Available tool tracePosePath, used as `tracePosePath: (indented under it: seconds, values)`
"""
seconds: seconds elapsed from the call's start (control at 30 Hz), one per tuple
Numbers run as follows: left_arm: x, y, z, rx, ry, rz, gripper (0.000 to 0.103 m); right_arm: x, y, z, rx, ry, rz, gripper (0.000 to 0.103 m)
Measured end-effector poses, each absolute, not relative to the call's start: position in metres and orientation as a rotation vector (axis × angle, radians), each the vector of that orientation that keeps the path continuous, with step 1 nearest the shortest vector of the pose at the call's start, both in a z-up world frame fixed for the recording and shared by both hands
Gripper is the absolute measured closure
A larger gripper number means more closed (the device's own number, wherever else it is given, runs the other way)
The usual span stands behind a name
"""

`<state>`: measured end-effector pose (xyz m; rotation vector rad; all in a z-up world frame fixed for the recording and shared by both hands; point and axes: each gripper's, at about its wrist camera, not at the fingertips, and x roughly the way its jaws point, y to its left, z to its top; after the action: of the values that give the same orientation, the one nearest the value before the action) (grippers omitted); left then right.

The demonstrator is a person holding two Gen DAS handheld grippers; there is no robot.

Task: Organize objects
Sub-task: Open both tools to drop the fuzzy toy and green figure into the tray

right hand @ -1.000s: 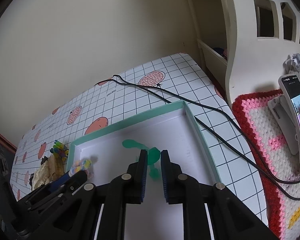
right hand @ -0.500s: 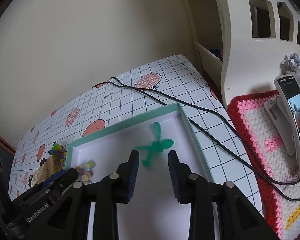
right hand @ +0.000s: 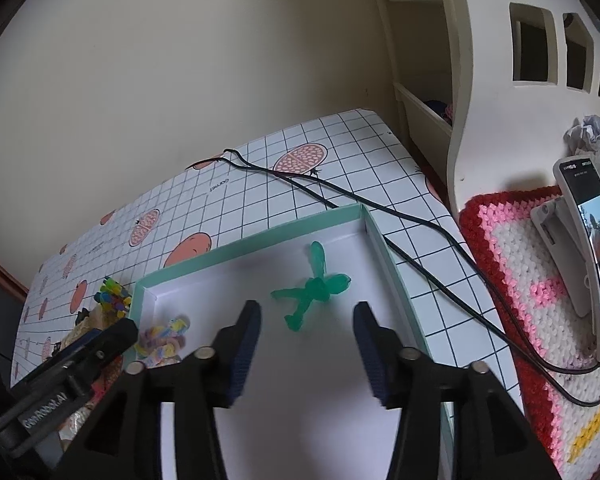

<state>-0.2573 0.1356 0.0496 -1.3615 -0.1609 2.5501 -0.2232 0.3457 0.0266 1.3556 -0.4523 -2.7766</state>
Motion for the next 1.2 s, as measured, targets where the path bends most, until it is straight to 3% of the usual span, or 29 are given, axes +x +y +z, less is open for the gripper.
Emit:
tracePosePath:
  seconds: [0.27, 0.37, 0.53, 1.2]
  values:
    - [-0.258, 0.126, 0.055, -1.319, -0.198, 2.607, 0.011, -0.223, 0.344, 0.027, 1.349, -0.438, -2.773, 0.027]
    - [-0.259, 0.123, 0.056, -1.307, -0.209, 2.625, 0.010, -0.223, 0.344, 0.027, 1.349, -0.441, -2.769, 0.021]
    - [-0.259, 0.119, 0.058, -1.277, -0.195, 2.672, 0.000, -0.223, 0.345, 0.026, 1.345, -0.440, -2.765, 0.002]
    - [-0.251, 0.110, 0.074, -1.260, -0.212, 2.682, 0.000, -0.211, 0.333, 0.051, 1.295, -0.339, -2.770, 0.001]
